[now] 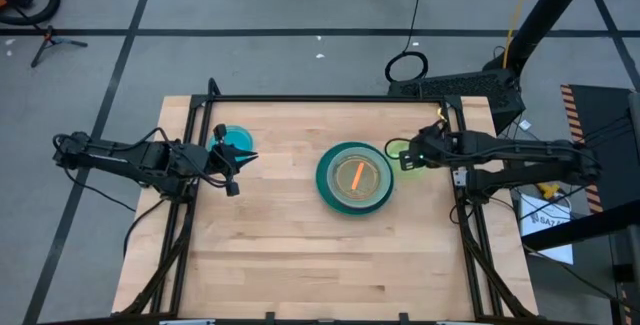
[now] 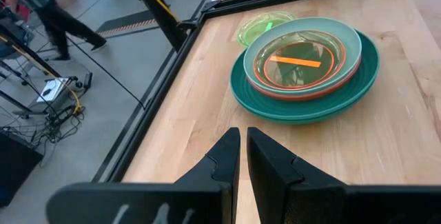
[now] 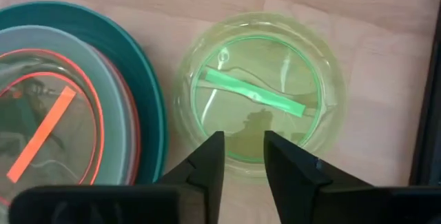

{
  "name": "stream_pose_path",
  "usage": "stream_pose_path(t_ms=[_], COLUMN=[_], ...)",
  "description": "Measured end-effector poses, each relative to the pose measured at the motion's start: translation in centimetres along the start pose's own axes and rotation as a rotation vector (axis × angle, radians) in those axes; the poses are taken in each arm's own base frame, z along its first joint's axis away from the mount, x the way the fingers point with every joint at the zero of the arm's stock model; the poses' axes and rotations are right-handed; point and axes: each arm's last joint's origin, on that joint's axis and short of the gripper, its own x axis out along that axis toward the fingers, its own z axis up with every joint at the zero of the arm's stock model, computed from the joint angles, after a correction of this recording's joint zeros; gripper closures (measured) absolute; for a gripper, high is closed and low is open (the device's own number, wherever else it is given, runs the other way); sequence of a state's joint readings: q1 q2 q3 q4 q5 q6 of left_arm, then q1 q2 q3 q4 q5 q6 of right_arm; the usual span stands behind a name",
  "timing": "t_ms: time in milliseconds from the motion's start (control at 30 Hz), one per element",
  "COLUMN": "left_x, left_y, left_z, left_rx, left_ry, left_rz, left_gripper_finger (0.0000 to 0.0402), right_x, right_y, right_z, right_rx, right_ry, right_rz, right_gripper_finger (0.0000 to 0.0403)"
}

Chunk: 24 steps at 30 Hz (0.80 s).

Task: Stack plastic plates
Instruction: Stack the green plate on top of the orange plate

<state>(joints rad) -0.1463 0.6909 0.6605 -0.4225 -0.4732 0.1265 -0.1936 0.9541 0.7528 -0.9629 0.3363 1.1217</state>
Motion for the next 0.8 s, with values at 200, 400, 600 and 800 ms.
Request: stream_pose_path(t_ms=[200, 400, 600, 800], left_x=[0.0, 0.0, 0.0, 0.0], left_y=[0.0, 0.0, 0.0, 0.0], left_z=[0.0, 0.0, 0.0, 0.0], left_rx=[0.0, 0.0, 0.0, 0.0], left_ry=[0.0, 0.0, 0.0, 0.0], left_rz=[0.0, 0.0, 0.0, 0.0], left_gripper_finger=[0.0366, 0.0366, 0.0366, 0.0366], right_x=[0.9, 2.1, 3.0, 3.9], right_y=[0.1, -0.1, -0.5, -1.1], right_z=[0.1, 0.5, 1.2, 2.5], right_rx=[0.038, 0.039, 0.038, 0.004], right_ry=[0.029, 0.058, 0.085, 0.116], right_rz=[-0.08, -0.165, -0.239, -0.247], right_gripper_finger=[0.027, 0.0262, 0.0265, 0.0265])
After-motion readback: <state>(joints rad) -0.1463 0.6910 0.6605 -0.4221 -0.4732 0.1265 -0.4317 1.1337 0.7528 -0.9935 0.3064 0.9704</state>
